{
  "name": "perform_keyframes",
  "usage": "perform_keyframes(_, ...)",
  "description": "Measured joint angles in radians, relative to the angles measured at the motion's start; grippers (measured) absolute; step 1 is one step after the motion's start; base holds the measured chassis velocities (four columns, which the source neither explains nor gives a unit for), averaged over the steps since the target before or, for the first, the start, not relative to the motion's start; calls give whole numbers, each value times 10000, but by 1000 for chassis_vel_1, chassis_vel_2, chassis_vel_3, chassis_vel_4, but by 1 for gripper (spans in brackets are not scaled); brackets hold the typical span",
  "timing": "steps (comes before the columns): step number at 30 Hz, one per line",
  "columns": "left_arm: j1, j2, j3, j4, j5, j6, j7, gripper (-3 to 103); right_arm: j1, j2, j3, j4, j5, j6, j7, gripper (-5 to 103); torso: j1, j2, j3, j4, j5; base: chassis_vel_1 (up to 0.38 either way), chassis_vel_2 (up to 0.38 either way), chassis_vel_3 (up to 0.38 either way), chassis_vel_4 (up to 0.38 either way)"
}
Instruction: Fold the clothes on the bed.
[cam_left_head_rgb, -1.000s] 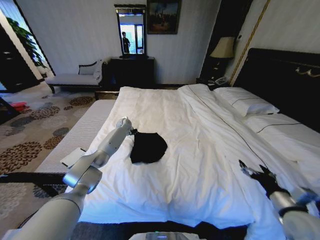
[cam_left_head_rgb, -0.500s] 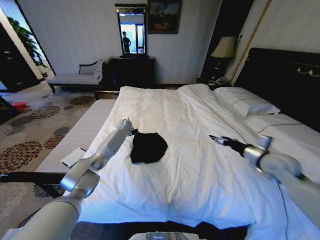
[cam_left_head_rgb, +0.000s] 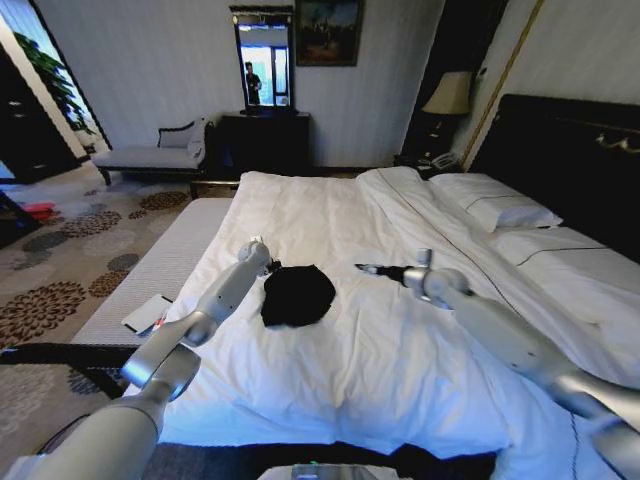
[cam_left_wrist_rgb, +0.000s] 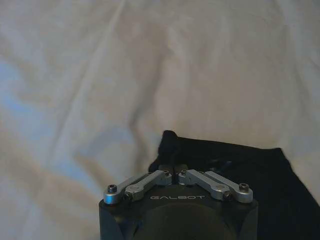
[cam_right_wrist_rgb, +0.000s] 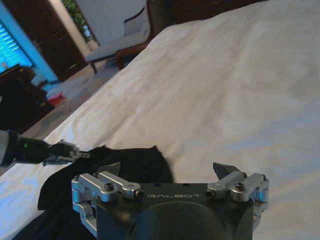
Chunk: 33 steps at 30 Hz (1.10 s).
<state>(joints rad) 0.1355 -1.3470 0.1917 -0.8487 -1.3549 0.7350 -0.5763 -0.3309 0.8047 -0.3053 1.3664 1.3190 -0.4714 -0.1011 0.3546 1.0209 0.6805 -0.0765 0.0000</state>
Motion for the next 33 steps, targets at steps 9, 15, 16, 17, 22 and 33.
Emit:
perform_keyframes(9, 12, 80, 189, -236, -152, 3, 6, 0, 1605, 1200, -1368, -2047, -477, 171, -530, 100, -2, 1, -1, 16, -5, 0, 0, 0, 0)
perform_keyframes(15, -21, 12, 435, -307, -256, 3, -10, 0, 2032, 1976, -1993, -3502, -891, 360, -848, 100, -2, 1, -1, 8, -1, 0, 0, 0, 0)
perform_keyframes(16, -31, -3, 459, -306, -266, 3, -10, 0, 2036, 2033, -2017, -3604, -949, 387, -872, 100, -2, 1, -1, 8, -1, 0, 0, 0, 0)
perform_keyframes(17, -73, -58, 553, -298, -301, 3, -5, 0, 2041, 2271, -2064, -3965, -1148, 470, -946, 100, -2, 1, -1, 6, 0, 0, 0, 0, 0)
perform_keyframes(22, -74, -95, 679, -425, -396, 3, 1, 0, 2095, 3131, -2072, -4877, -1619, 651, -1127, 100, -2, 1, -1, 8, 0, 0, 0, 0, 0)
perform_keyframes(33, 52, 6, 716, -450, -389, 3, 148, 0, 2245, 4376, -2097, -6324, -2127, 1153, -1595, 100, -3, 1, 0, 5, -2, 0, 0, 0, 0)
